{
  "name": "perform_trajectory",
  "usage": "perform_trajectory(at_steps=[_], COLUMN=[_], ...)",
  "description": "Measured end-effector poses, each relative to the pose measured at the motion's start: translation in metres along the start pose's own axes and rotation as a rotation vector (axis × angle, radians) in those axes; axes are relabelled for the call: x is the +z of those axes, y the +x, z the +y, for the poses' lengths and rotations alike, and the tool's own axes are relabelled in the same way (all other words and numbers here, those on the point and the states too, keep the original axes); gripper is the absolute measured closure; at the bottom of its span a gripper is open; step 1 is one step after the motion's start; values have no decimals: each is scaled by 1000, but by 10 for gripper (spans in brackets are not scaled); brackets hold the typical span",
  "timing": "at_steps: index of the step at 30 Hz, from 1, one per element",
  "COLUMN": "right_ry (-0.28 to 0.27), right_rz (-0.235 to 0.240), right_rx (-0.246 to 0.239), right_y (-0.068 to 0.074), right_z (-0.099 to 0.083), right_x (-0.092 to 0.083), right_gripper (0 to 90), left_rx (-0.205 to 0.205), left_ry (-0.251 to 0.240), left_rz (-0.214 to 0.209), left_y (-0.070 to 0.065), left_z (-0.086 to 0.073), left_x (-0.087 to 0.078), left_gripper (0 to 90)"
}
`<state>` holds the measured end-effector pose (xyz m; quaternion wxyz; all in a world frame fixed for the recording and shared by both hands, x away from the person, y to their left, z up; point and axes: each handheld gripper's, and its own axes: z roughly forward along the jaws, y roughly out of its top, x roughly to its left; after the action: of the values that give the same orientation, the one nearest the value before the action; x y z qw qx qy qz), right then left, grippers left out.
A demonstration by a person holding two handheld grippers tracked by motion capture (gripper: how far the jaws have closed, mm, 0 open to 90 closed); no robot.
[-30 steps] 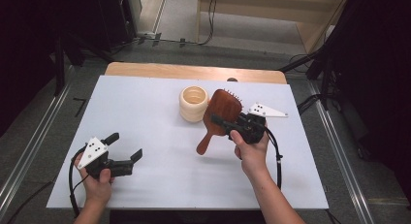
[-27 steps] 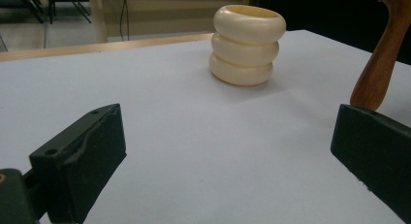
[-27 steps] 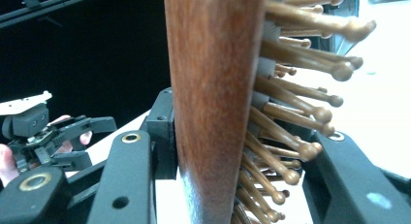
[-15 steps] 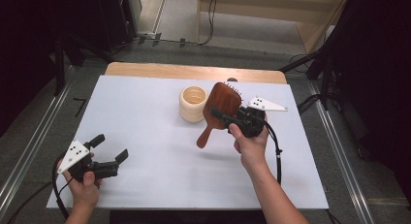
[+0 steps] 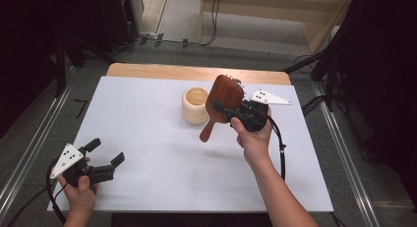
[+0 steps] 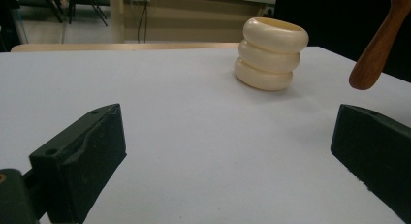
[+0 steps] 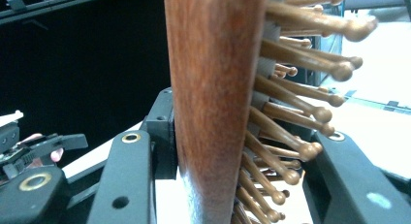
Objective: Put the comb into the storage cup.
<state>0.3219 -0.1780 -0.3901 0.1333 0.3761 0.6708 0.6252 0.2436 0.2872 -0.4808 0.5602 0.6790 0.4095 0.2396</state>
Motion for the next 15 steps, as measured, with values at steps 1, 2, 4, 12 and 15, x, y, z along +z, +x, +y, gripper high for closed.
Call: perform_trajectory(at_steps=[1,2,4,12,15], right_ry=[-4,-5,-9,-19,-23], right_rz=[1,2,0,-6,-7], right_rx=[-3,-4,-5,-12,-20], right_y=[0,0,-1,-3,-3], right_z=[1,3,6,16,20], right_x=[0,1,1,3,4], right_gripper=[520,520,520,520,520], left_rx=[-2,-4,-3,0,5], left_ry=[2,1,0,5,11], left_rz=[3,3,4,2,0], left_y=[0,0,0,0,-1], left_z=[0,0,0,0,0], left_x=[0,0,0,0,1], left_gripper=[0,0,0,0,0])
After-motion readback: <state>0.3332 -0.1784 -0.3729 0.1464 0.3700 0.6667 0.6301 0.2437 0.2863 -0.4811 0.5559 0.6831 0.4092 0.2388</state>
